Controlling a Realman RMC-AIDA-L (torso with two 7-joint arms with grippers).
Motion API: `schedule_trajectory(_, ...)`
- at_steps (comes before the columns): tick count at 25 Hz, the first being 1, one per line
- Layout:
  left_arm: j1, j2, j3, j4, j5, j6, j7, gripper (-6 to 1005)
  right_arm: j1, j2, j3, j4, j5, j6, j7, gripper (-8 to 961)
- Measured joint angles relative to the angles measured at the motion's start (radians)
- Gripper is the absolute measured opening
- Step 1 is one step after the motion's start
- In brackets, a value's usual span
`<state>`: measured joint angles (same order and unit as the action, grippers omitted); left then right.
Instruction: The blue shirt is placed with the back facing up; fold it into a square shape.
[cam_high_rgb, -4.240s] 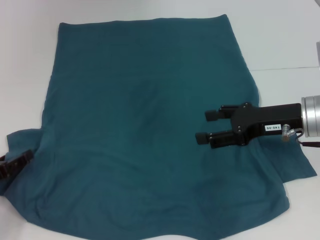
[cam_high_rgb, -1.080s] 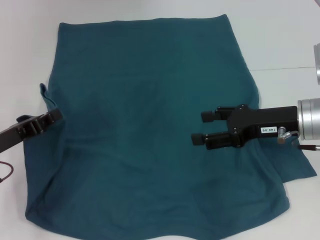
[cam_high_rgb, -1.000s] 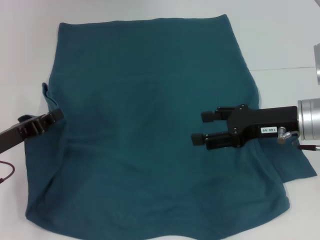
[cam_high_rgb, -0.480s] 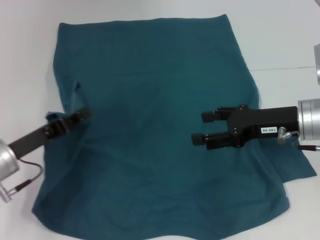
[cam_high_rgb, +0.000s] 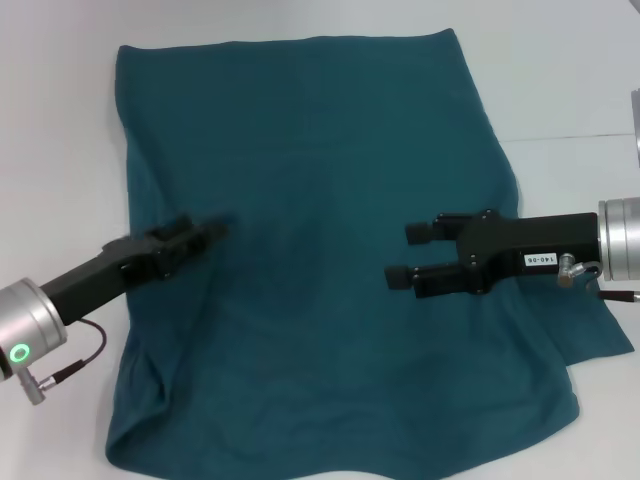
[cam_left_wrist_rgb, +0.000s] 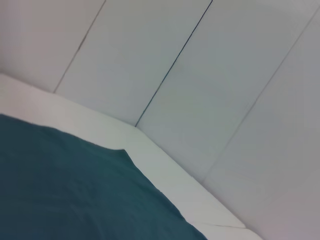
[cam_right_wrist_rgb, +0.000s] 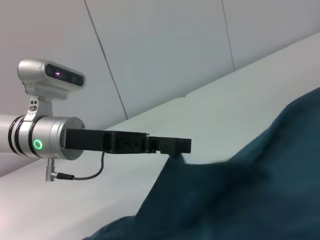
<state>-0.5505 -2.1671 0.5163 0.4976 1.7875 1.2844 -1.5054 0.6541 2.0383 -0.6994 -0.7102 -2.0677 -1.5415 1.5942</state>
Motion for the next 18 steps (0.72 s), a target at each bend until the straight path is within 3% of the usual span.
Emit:
schedule_trajectory(13,0.027,0.002,-0.001,0.020,-0.018,0.004,0.067,882,-0.001,0.000,0.011,0.000,0.000,0.000,0.001,887)
schedule_trajectory(18,0.033,0.001,0.000,0.020,-0.021,-0.008,0.080,916,-0.001,-0.002,0.021,-0.001,0.000,0.001,0.003,887)
